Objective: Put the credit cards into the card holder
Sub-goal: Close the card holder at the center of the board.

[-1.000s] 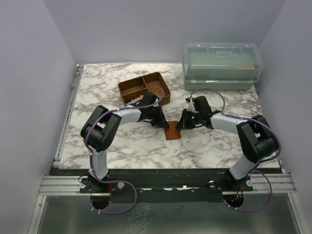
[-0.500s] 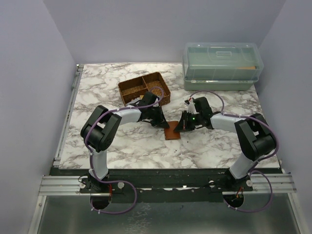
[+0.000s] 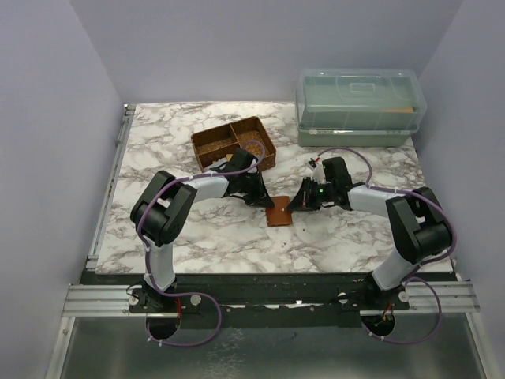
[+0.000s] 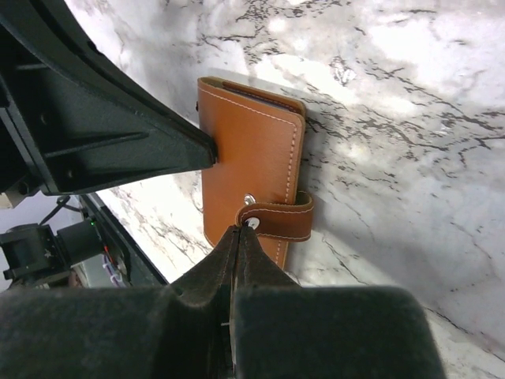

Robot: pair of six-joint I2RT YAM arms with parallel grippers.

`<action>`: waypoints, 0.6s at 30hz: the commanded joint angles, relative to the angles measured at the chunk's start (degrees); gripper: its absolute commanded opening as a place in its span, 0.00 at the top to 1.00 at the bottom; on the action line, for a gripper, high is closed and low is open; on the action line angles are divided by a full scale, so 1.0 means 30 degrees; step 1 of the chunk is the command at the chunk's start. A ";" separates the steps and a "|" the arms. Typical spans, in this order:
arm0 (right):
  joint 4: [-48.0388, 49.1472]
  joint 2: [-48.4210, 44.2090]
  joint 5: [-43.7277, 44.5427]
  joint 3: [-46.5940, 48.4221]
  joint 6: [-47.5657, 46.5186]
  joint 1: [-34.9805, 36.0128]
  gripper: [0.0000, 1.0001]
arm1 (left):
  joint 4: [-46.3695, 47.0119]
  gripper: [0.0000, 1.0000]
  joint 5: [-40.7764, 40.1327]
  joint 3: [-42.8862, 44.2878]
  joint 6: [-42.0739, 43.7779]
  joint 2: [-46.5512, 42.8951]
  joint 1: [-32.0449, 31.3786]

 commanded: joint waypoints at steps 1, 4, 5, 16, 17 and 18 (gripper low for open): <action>0.0903 0.0469 -0.1224 -0.0151 0.0124 -0.0004 1.00 | -0.0527 1.00 -0.0203 -0.0516 0.0384 -0.0235 -0.0155; 0.0957 0.0806 -0.1396 -0.0021 -0.0046 -0.0004 1.00 | -0.0483 1.00 -0.0198 -0.0601 0.0410 -0.0280 -0.0150; 0.0909 0.0895 -0.1371 0.0038 -0.0118 -0.0004 1.00 | -0.0471 1.00 -0.0170 -0.0609 0.0401 -0.0279 -0.0142; 0.0500 0.1334 -0.0661 0.0271 -0.0289 -0.0004 1.00 | -0.0410 1.00 -0.0107 -0.0572 0.0333 -0.0279 -0.0131; 0.0479 0.1382 -0.0609 0.0353 -0.0262 -0.0004 1.00 | -0.0410 1.00 -0.0107 -0.0573 0.0325 -0.0279 -0.0154; 0.0450 0.1421 -0.0555 0.0421 -0.0211 -0.0004 1.00 | -0.0410 1.00 -0.0107 -0.0573 0.0317 -0.0293 -0.0153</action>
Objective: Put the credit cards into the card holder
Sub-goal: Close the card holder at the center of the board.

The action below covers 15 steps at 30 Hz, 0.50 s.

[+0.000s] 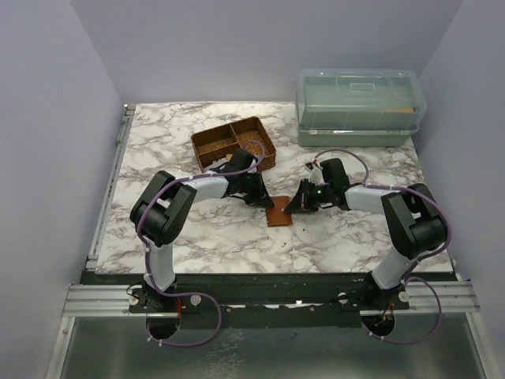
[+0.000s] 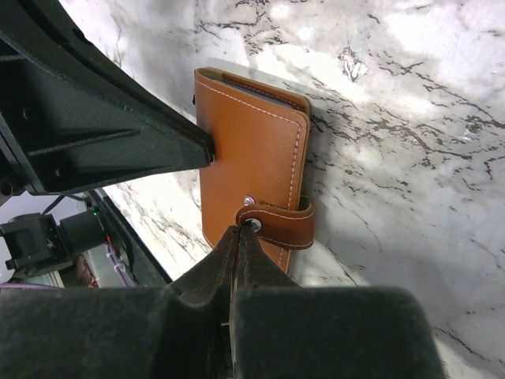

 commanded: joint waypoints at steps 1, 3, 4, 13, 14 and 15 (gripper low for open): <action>-0.0122 0.0617 0.0370 0.0456 -0.0172 0.0025 1.00 | -0.0570 1.00 -0.0111 -0.0456 0.0331 -0.0233 -0.0135; -0.0120 0.0650 0.0408 0.0517 -0.0140 0.0025 1.00 | -0.0570 1.00 -0.0129 -0.0456 0.0333 -0.0263 -0.0153; -0.0137 0.0677 0.0452 0.0617 -0.0136 0.0025 1.00 | -0.0570 1.00 -0.0129 -0.0430 0.0333 -0.0239 -0.0150; -0.0388 0.0840 0.0785 0.0607 -0.0216 0.0050 1.00 | -0.0541 1.00 -0.0129 -0.0485 0.0311 -0.0250 -0.0150; -0.0426 0.0876 0.0792 0.0620 -0.0248 0.0054 1.00 | -0.0541 1.00 -0.0129 -0.0485 0.0312 -0.0237 -0.0146; -0.0504 0.0939 0.0837 0.0680 -0.0249 0.0054 1.00 | -0.0541 1.00 -0.0125 -0.0485 0.0304 -0.0235 -0.0150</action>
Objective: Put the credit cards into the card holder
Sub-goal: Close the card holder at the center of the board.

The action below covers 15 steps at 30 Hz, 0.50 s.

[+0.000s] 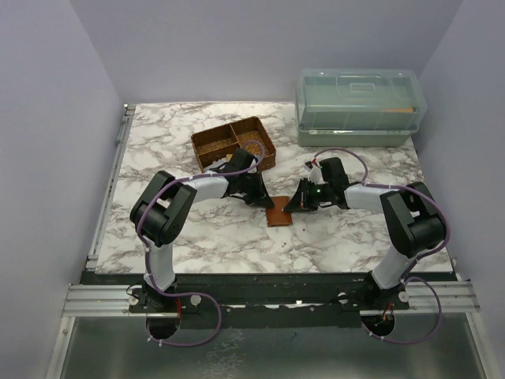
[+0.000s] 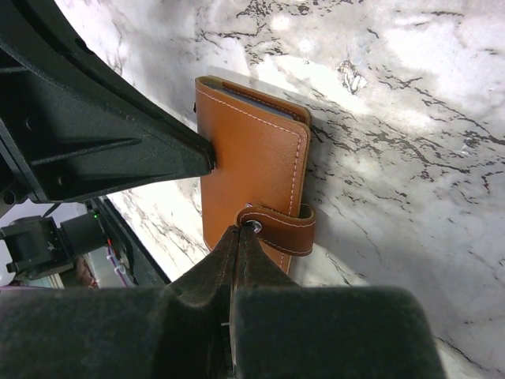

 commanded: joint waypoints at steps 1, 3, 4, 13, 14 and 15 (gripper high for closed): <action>-0.0591 0.0674 0.0868 0.0426 -0.0267 0.0047 1.00 | -0.0556 1.00 -0.0121 -0.0478 0.0303 -0.0235 -0.0165; -0.0816 0.0631 0.1195 0.0510 -0.0217 0.0105 1.00 | -0.0556 1.00 -0.0100 -0.0449 0.0304 -0.0263 -0.0150; -0.0918 0.0602 0.1311 0.0566 -0.0221 0.0138 1.00 | -0.0559 1.00 -0.0125 -0.0449 0.0303 -0.0286 -0.0139; -0.2159 0.0849 0.2504 0.1065 -0.0374 0.0698 1.00 | -0.0556 1.00 -0.0158 -0.0449 0.0304 -0.0323 -0.0153; -0.2302 0.0897 0.2650 0.1097 -0.0420 0.0787 1.00 | -0.0556 1.00 -0.0158 -0.0449 0.0303 -0.0301 -0.0150; -0.2452 0.0936 0.2789 0.1119 -0.0477 0.0860 1.00 | -0.0556 1.00 -0.0136 -0.0449 0.0303 -0.0295 -0.0150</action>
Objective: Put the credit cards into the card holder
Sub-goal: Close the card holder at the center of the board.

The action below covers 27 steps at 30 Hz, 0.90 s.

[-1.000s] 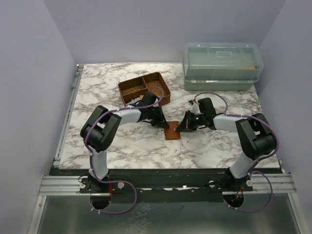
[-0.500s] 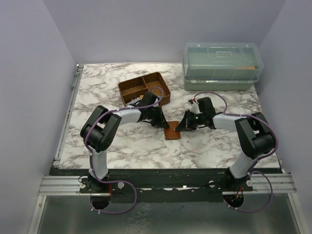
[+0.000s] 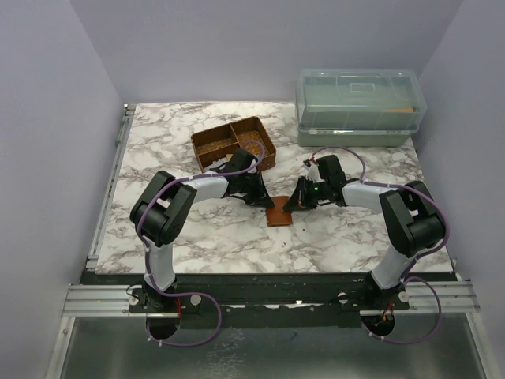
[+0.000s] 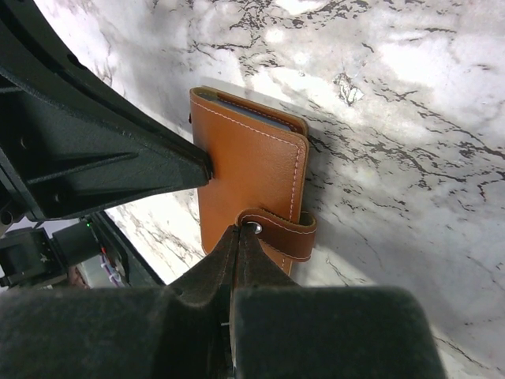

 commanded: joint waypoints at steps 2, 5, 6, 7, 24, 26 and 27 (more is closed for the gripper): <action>-0.1702 0.0705 0.2236 0.0332 -0.0605 0.0697 1.00 | -0.0563 1.00 -0.0103 -0.0413 0.0305 -0.0258 -0.0150; -0.2372 0.0726 0.3125 0.0446 -0.0757 0.1103 1.00 | -0.0543 1.00 -0.0128 -0.0456 0.0303 -0.0286 -0.0150; -0.2596 0.0782 0.3453 0.0519 -0.0780 0.1169 1.00 | -0.0561 1.00 -0.0151 -0.0454 0.0303 -0.0301 -0.0150; -0.2862 0.0847 0.3915 0.0624 -0.0827 0.1280 1.00 | -0.0548 1.00 -0.0146 -0.0443 0.0303 -0.0310 -0.0150; -0.4484 0.2440 0.7906 0.0605 0.0779 0.3317 1.00 | -0.0548 1.00 -0.0144 -0.0445 0.0303 -0.0345 -0.0149; -0.3022 0.2498 0.6559 -0.0059 0.1064 0.3082 1.00 | -0.0557 1.00 -0.0129 -0.0442 0.0332 -0.0346 -0.0150; -0.1970 0.2534 0.5523 -0.0474 0.1249 0.2837 1.00 | -0.0562 1.00 -0.0129 -0.0471 0.0333 -0.0360 -0.0132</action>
